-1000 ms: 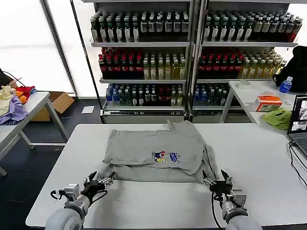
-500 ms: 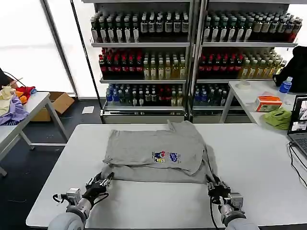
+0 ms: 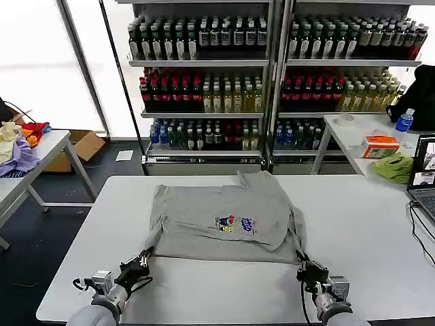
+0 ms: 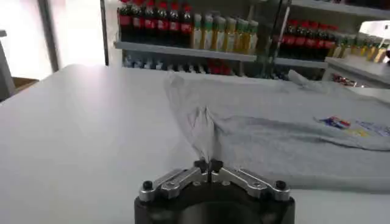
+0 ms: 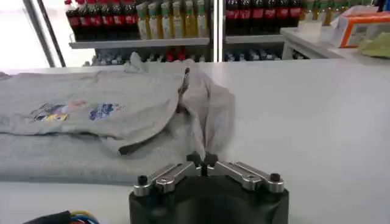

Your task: Fold and organize the clothes.

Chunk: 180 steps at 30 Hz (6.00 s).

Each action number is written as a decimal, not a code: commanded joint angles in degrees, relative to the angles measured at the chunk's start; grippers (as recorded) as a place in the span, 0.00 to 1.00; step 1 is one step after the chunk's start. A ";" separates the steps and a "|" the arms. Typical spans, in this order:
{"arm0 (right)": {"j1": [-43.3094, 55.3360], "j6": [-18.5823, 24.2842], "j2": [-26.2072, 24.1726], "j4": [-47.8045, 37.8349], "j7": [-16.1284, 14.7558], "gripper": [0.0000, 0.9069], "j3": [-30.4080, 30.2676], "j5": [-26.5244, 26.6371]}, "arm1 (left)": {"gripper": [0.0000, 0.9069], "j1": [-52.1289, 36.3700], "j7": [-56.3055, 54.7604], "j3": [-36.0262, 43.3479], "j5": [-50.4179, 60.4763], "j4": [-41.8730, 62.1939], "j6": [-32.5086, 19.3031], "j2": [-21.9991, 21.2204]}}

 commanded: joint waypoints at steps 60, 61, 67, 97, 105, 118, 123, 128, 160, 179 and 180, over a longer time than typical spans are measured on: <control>59.20 0.73 -5.26 -48.31 -23.52 1.00 -22.13 3.36 | 1.00 -32.19 8.58 12.85 -7.78 23.37 4.94 13.78; 59.19 0.72 -4.48 -48.77 -23.57 1.00 -22.22 2.87 | 1.00 -33.57 8.66 13.59 -7.06 25.93 4.56 13.20; 57.69 0.49 0.35 -52.92 -22.27 1.00 -20.61 3.14 | 1.00 -34.53 8.92 13.70 -6.97 30.05 3.82 12.14; 56.93 -2.11 6.82 -56.93 -18.67 0.00 -20.43 -1.43 | 0.01 -30.16 10.63 16.24 -7.13 26.54 5.19 10.74; 56.24 -2.01 6.74 -56.45 -18.63 0.00 -20.06 -0.66 | 0.01 -30.61 11.39 16.36 -7.19 27.80 4.86 10.63; 54.08 -0.66 6.31 -50.43 -17.77 0.00 -19.50 -0.02 | 0.01 -29.67 7.80 15.83 -7.35 22.92 1.26 11.29; 51.84 -0.82 4.73 -43.46 -16.75 0.00 -17.93 3.00 | 0.01 -27.13 6.40 14.23 -8.50 17.26 1.07 12.17; 47.71 -1.28 1.89 -34.50 -16.08 0.00 -16.02 4.81 | 0.01 -25.38 4.46 12.03 -8.45 15.01 -0.75 12.15; -1.23 -2.40 -8.32 6.46 -12.14 0.00 9.56 17.88 | 0.01 7.28 2.83 -5.65 -1.47 -8.81 -3.78 12.39; -11.33 -0.19 -4.22 9.46 -12.77 0.00 8.93 11.24 | 0.50 16.63 4.08 -8.42 5.38 -8.91 -5.24 7.24; -11.30 0.23 -4.10 9.39 -12.51 0.58 9.06 11.21 | 1.00 16.66 4.09 -8.44 5.70 -8.87 -5.00 7.02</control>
